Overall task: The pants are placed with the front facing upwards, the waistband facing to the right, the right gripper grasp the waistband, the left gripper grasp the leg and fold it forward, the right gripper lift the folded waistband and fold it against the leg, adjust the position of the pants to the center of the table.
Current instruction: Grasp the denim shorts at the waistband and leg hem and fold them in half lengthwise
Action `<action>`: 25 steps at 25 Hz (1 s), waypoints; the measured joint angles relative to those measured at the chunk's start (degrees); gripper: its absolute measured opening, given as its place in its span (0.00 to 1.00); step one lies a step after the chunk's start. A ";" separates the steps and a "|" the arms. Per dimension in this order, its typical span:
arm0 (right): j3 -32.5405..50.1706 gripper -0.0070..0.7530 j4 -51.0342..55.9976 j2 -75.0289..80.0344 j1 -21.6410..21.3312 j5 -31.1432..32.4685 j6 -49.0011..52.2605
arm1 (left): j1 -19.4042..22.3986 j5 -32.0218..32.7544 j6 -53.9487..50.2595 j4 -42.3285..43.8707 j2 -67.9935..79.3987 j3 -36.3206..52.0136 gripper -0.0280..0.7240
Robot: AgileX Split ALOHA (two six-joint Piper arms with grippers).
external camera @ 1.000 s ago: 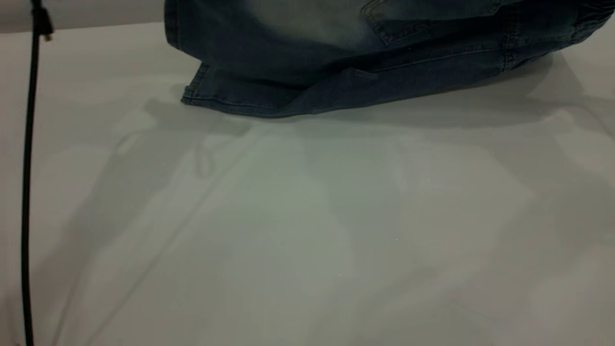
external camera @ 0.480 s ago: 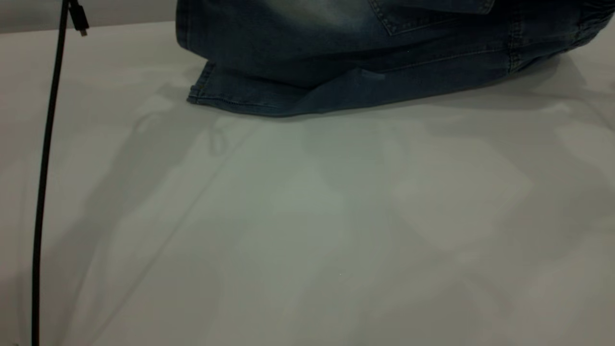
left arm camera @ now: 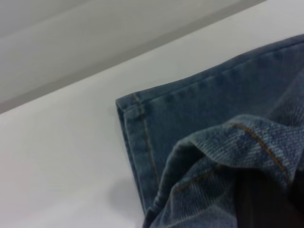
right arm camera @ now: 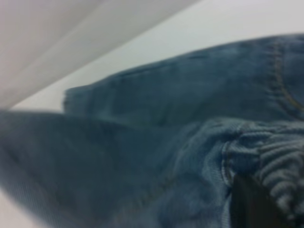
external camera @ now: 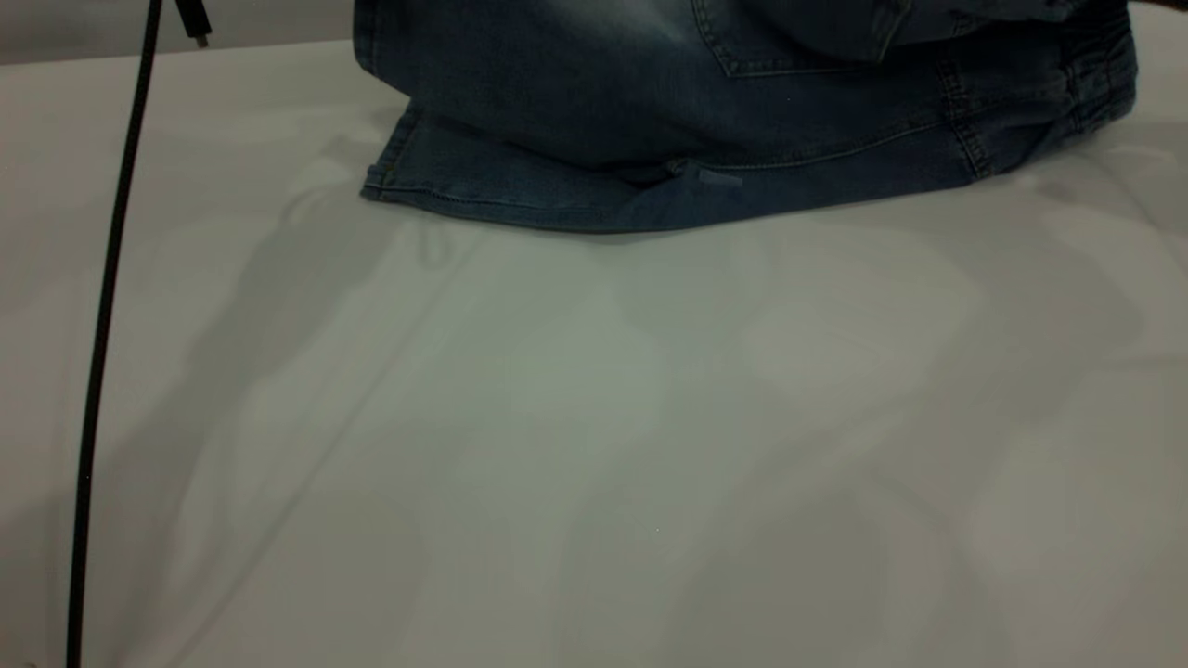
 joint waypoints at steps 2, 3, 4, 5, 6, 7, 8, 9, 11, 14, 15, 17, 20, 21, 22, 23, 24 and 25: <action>0.00 0.06 -0.85 0.21 0.00 -1.87 1.22 | 0.42 0.73 0.00 -0.08 1.15 -1.41 0.12; 0.00 0.06 -1.55 0.21 0.00 -2.68 1.48 | 0.63 1.15 0.00 -0.06 1.76 -2.26 0.12; 0.00 0.06 -1.92 0.21 0.00 -3.17 1.55 | 0.90 2.00 0.00 -0.19 2.28 -3.13 0.12; 0.00 0.06 -1.97 0.21 0.00 -3.63 1.63 | 0.97 2.55 0.00 -0.25 2.86 -3.83 0.12; 0.00 0.06 -1.97 0.21 0.00 -4.40 1.74 | 1.19 2.83 0.00 -0.25 3.45 -4.61 0.12; 0.00 0.06 -2.07 0.21 0.00 -5.00 1.74 | 1.40 3.11 0.00 -0.25 4.00 -5.34 0.12; 0.00 0.06 -2.12 0.21 0.00 -5.23 1.74 | 1.40 3.30 0.00 -0.31 4.46 -6.08 0.12; 0.00 0.06 -2.12 0.21 0.00 -5.28 1.74 | 1.46 3.53 0.00 -0.36 5.00 -6.71 0.12; 0.05 0.06 -2.32 0.21 0.00 -5.36 1.74 | 1.46 4.71 0.00 -0.36 5.94 -7.91 0.12; 0.05 0.06 -2.34 0.21 0.00 -5.43 1.74 | 1.46 5.37 0.00 -0.38 6.77 -8.20 0.12; 0.05 0.06 -2.34 0.21 0.00 -5.43 1.74 | 1.46 5.37 0.00 -0.38 6.82 -8.20 0.12; 0.05 0.06 -2.41 0.21 0.00 -5.51 1.74 | 1.46 5.32 0.00 -0.38 6.82 -8.20 0.12; 0.05 0.06 -2.46 0.21 0.00 -5.51 1.74 | 1.46 5.20 -0.05 -0.43 6.82 -8.20 0.13; 0.05 0.06 -2.46 0.21 0.00 -5.54 1.74 | 1.46 5.20 -0.05 -0.43 6.82 -8.20 0.14; 0.05 0.06 -2.46 0.21 0.00 -5.70 1.74 | 1.46 5.20 -0.05 -0.43 6.82 -8.20 0.16; 0.05 0.06 -2.46 0.21 0.00 -5.83 1.74 | 1.46 5.15 -0.05 -0.43 6.77 -8.20 0.19; 0.05 0.06 -2.46 0.21 0.00 -5.86 1.74 | 1.46 5.22 -0.05 -0.43 6.77 -8.20 0.21; 0.05 0.06 -2.46 0.21 0.00 -5.86 1.74 | 1.46 5.22 -0.05 -0.43 6.77 -8.20 0.25</action>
